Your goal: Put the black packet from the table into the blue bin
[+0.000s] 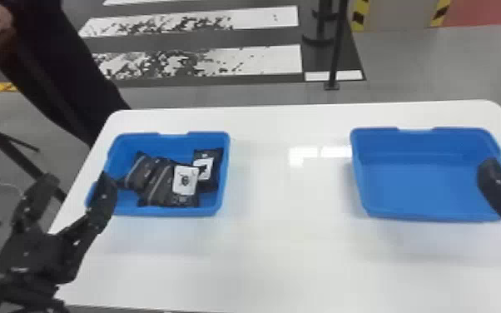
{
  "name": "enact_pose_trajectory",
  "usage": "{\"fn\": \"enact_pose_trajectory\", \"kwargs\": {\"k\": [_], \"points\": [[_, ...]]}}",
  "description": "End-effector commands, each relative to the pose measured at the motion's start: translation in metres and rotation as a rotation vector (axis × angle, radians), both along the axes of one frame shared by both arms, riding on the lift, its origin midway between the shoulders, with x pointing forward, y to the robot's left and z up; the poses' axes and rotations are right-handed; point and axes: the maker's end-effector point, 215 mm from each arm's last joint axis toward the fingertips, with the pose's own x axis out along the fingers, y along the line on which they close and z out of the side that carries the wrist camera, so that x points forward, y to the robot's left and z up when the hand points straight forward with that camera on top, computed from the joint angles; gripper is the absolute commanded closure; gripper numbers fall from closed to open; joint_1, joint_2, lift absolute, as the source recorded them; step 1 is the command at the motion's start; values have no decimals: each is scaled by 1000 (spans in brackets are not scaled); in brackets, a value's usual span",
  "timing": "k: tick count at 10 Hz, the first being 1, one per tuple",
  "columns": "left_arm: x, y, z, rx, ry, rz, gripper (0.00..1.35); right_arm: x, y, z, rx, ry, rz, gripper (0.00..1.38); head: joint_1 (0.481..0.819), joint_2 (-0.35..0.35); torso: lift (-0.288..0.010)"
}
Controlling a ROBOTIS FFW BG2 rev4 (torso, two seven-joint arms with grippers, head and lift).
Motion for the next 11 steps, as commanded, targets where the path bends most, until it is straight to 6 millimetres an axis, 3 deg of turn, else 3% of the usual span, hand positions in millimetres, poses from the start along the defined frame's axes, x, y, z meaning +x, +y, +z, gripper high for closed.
{"fn": "enact_pose_trajectory", "kwargs": {"k": [1,11], "points": [[1,-3,-3,-9,8,-9,260,0,0,-1,1,2,-1,504,695,115,-110],[10,-16,-5,-41,12,-44,260,0,0,0,3,-1,0,504,695,87,-110]]}}
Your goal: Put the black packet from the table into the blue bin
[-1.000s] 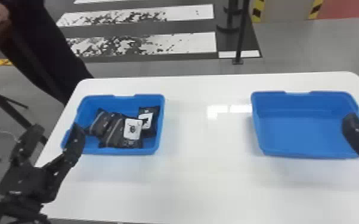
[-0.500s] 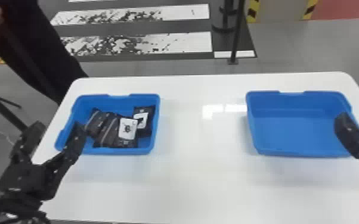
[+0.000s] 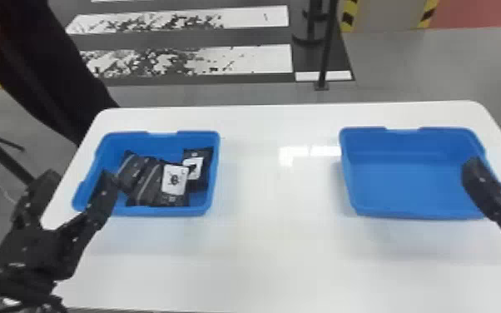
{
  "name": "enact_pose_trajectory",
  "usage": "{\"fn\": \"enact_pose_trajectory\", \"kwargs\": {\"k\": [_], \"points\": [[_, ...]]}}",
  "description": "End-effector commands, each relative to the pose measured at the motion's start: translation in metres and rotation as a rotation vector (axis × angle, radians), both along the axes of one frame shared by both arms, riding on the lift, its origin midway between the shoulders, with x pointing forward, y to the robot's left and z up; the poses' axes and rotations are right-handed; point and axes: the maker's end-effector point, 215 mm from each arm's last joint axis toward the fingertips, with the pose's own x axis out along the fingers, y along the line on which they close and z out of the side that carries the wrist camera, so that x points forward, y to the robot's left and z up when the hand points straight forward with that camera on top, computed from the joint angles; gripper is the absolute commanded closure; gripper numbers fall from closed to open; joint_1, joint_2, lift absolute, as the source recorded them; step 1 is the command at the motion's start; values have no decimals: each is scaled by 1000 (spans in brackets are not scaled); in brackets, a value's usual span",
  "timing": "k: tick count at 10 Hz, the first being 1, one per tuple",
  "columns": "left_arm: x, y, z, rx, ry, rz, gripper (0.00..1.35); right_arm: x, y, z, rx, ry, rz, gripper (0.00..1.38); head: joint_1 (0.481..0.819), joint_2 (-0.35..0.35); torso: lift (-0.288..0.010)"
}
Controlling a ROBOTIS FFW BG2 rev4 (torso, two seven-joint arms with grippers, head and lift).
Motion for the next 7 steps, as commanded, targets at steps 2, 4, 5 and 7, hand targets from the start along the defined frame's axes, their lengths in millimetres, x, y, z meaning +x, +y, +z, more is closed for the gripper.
{"fn": "enact_pose_trajectory", "kwargs": {"k": [2,4,5,7], "points": [[0,-1,0,-3,1,-1,260,0,0,0,1,1,0,504,695,87,-110],[0,0,2,-2,-7,1,260,0,0,0,1,-1,-1,504,695,87,-110],[0,0,2,0,-7,1,260,0,0,-2,4,3,-1,504,695,87,-110],[0,-1,1,-2,-4,-1,260,0,0,0,1,1,0,504,695,87,-110]]}}
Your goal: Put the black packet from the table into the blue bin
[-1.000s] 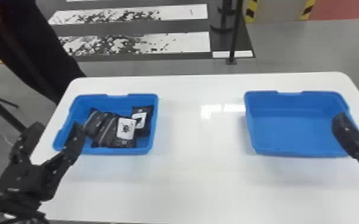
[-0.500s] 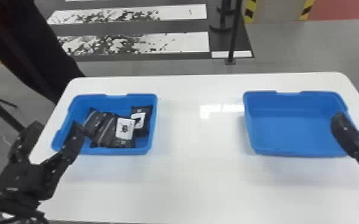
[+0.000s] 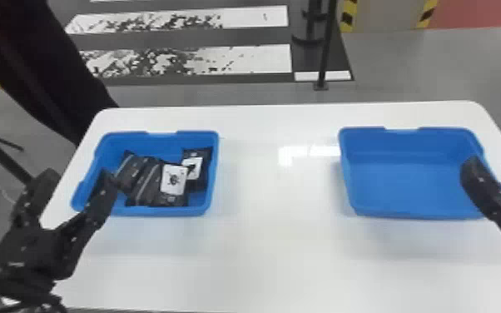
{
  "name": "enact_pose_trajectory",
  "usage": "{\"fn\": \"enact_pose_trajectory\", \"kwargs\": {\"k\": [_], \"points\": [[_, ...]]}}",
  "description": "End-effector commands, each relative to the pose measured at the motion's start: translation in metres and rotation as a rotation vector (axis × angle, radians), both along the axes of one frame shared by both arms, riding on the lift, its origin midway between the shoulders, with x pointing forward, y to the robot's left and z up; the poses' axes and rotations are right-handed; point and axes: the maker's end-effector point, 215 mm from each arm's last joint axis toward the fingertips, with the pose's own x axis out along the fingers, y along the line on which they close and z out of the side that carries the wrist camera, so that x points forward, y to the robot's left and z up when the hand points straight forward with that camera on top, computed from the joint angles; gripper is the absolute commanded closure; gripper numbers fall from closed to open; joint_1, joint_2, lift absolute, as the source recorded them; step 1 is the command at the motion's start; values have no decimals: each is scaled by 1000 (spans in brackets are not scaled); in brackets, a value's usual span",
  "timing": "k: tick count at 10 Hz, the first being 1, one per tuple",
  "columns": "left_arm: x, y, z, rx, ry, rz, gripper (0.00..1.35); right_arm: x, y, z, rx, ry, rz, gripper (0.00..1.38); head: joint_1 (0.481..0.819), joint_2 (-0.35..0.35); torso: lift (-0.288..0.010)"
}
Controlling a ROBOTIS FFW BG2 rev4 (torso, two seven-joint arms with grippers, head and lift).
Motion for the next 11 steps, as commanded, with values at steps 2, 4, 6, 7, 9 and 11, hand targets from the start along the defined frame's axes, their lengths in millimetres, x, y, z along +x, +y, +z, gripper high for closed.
{"fn": "enact_pose_trajectory", "kwargs": {"k": [2,4,6,7,9,11], "points": [[0,0,-2,-4,6,0,260,0,0,-1,0,1,-1,504,695,86,-110],[0,-1,-2,-7,5,-2,260,0,0,-1,3,3,-1,504,695,86,-110],[-1,-1,-3,-11,9,-2,260,0,1,-1,4,1,0,504,695,84,-110],[0,-1,-4,-14,11,-2,260,0,1,-3,5,6,0,504,695,84,-110],[0,-1,-4,-16,13,-2,260,0,0,-2,3,3,-1,504,695,85,-110],[0,-2,-4,-22,12,-3,260,0,-1,-2,3,4,-3,504,695,85,-110]]}}
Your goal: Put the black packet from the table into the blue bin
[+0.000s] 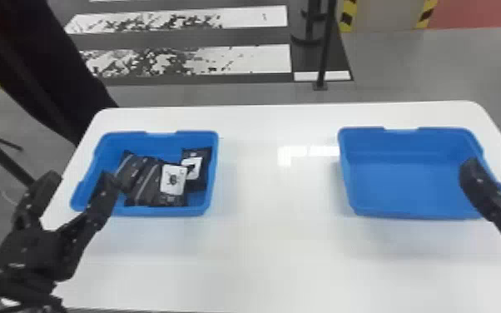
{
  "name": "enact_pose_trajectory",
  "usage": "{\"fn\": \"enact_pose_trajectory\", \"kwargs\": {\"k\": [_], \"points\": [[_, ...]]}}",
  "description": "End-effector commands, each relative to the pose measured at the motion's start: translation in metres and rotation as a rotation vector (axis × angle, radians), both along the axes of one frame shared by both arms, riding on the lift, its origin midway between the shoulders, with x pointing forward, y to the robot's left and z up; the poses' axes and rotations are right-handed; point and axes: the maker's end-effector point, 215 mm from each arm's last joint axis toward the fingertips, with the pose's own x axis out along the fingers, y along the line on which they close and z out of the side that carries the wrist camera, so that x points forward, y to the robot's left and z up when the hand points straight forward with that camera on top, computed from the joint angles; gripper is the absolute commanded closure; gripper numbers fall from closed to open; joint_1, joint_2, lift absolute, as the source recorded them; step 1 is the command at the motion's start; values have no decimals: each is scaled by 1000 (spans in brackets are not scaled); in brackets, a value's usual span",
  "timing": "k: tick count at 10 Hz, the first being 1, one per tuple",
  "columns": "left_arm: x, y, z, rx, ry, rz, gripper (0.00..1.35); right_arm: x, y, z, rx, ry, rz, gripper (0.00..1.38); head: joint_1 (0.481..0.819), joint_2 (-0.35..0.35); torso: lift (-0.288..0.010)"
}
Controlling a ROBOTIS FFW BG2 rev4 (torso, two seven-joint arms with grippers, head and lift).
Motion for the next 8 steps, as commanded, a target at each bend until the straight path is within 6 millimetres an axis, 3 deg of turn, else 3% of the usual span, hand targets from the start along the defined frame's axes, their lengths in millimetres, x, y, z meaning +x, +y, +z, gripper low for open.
{"fn": "enact_pose_trajectory", "kwargs": {"k": [1,8], "points": [[0,-1,0,-1,0,-1,260,0,0,0,0,-1,-1,504,695,85,-110],[-1,0,-1,-3,2,-1,260,0,1,0,1,-1,1,504,695,85,-110]]}}
